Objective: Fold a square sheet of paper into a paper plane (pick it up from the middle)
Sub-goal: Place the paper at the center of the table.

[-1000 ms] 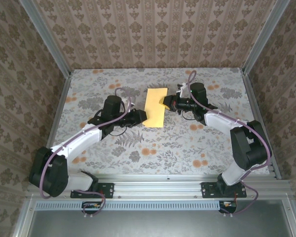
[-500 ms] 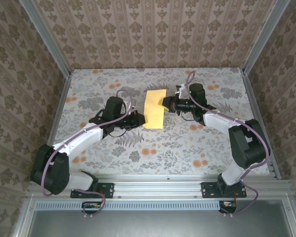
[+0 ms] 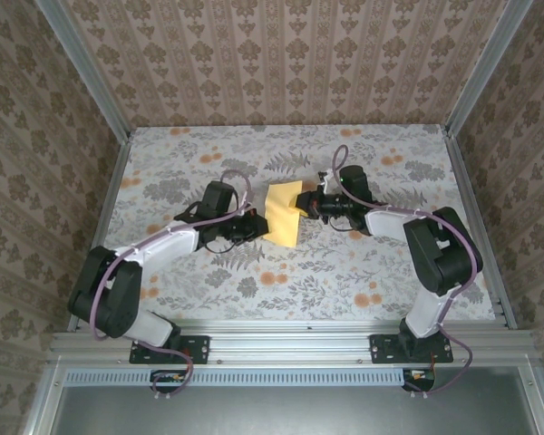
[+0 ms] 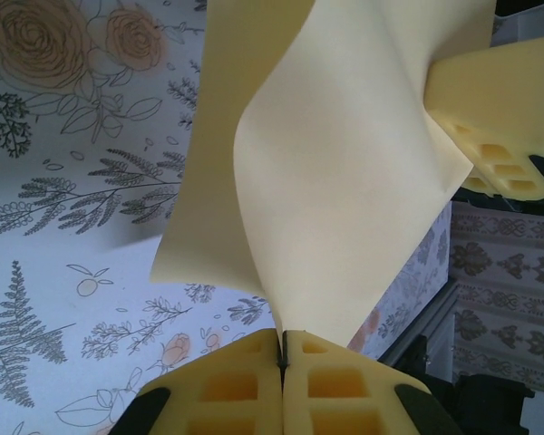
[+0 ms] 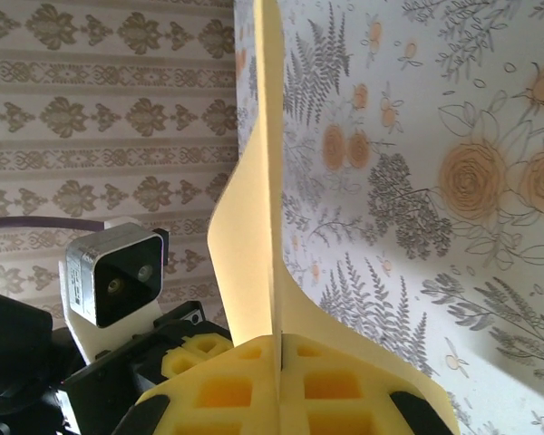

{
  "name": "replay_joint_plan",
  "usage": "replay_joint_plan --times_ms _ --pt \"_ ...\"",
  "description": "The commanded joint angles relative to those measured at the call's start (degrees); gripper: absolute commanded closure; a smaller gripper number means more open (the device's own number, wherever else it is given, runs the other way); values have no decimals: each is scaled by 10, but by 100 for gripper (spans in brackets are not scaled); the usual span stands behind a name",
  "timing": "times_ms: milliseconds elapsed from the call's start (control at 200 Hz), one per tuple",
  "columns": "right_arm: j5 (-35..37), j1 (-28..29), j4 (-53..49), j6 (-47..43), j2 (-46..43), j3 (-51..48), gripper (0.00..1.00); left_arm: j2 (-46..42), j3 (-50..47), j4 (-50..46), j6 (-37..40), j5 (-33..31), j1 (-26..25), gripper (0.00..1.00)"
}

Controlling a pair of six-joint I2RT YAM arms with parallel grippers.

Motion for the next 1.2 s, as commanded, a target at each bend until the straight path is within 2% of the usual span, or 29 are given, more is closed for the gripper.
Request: replay_joint_plan --times_ms 0,335,610,840,945,1055,1195 --pt "-1 3 1 -31 24 -10 100 18 9 -4 5 -3 0 93" --pt "1 -4 -19 -73 63 -11 100 89 32 -41 15 -10 -15 89" --pt "15 -17 -83 -130 75 2 94 132 67 -57 23 -13 -32 88" --pt "60 -21 -210 -223 61 27 77 159 75 -52 20 -15 -42 89" --pt "86 -22 -266 -264 52 41 73 162 73 -47 15 -18 -44 88" --pt "113 -27 -311 -295 43 52 60 159 70 -47 14 -24 -47 88" --pt "161 -30 -377 -336 21 71 56 163 73 -44 10 -28 -55 88"
